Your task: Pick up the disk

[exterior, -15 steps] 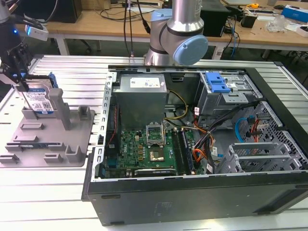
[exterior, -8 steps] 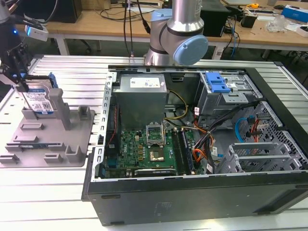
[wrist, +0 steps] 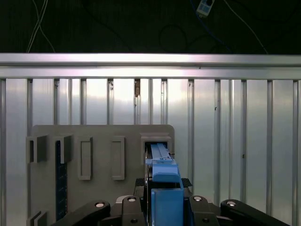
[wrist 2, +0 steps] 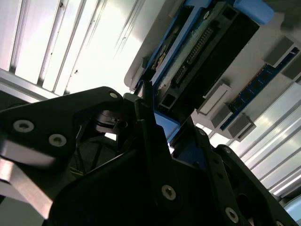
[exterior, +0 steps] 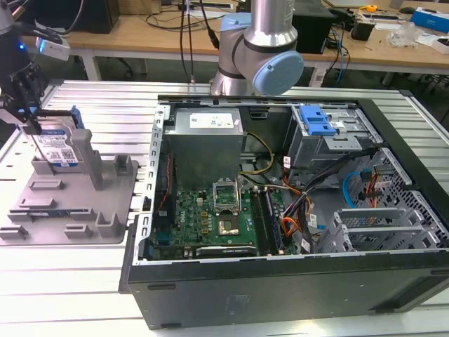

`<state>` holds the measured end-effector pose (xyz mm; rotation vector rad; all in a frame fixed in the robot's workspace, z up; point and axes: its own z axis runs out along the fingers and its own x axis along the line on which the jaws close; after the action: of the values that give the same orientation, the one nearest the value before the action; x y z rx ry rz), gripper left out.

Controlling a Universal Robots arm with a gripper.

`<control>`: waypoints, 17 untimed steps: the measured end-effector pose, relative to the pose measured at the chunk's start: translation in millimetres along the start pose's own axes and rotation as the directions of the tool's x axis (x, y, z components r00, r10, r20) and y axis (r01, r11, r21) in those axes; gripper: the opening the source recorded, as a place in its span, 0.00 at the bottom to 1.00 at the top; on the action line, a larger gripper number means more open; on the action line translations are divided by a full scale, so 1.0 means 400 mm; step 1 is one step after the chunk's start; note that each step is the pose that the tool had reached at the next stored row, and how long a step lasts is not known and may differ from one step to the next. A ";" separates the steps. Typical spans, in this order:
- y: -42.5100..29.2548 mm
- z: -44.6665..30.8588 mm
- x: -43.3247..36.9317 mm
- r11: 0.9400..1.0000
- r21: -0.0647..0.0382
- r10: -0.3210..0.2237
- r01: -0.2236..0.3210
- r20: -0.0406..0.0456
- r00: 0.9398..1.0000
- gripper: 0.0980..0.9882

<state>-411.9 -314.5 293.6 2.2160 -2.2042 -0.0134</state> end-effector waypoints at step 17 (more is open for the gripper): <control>0.002 -0.114 0.001 1.000 0.000 0.000 0.000 0.000 1.000 0.30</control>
<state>-411.9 -314.5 339.3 2.2162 -2.2043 -0.0140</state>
